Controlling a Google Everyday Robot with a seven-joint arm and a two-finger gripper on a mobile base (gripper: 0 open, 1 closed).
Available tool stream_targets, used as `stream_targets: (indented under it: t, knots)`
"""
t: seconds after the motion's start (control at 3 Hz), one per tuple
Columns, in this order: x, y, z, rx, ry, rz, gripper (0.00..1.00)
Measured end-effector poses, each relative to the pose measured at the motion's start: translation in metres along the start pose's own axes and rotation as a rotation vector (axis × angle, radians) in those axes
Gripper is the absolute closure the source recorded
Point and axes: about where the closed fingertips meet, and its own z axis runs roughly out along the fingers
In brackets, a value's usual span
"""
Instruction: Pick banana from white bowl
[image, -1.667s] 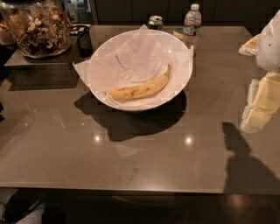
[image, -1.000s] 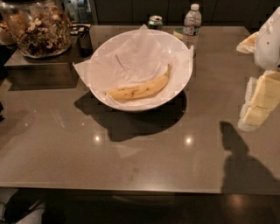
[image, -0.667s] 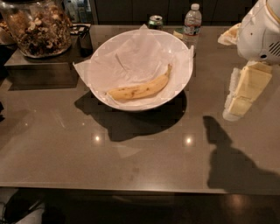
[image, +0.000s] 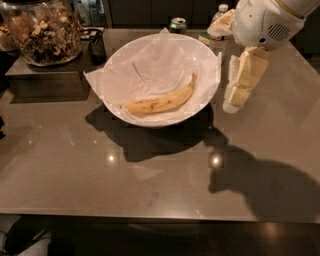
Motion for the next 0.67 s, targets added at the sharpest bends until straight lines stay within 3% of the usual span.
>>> stream_targets:
  t: [0.33, 0.67]
  knots:
    - [-0.002, -0.003, -0.001, 0.006, -0.008, -0.002, 0.00]
    - [-0.004, -0.017, 0.015, -0.007, -0.088, -0.003, 0.00]
